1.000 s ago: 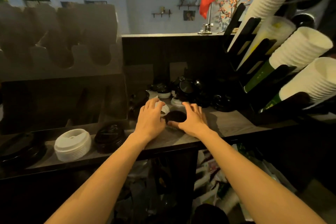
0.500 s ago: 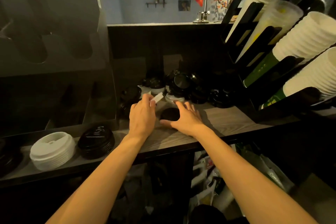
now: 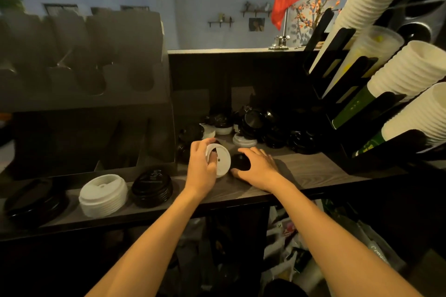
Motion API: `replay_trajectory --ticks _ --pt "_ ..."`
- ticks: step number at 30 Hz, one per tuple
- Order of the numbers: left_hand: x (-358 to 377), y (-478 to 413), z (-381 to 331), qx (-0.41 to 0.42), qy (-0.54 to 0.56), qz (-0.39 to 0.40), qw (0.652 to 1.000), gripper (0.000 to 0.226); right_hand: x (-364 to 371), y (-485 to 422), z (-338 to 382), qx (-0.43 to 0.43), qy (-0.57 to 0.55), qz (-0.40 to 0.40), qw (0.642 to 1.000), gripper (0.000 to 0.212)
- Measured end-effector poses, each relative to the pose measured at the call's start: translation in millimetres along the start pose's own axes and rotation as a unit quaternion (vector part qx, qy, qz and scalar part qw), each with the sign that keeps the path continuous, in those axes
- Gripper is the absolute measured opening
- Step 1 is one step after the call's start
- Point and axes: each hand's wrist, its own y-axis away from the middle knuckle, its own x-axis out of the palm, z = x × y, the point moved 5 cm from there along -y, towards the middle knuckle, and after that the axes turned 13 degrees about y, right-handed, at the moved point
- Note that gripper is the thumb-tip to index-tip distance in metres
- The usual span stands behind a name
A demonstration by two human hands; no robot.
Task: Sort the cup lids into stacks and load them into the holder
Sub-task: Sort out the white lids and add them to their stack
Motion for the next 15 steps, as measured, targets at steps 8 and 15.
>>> replay_trajectory --ticks 8,15 --pt "-3 16 0 -0.012 -0.127 0.069 0.989 0.092 3 8 17 -0.069 0.057 0.024 0.996 0.07" --pt "-7 22 13 -0.103 0.05 0.112 0.987 0.11 1 12 20 -0.1 -0.003 0.004 0.995 0.068"
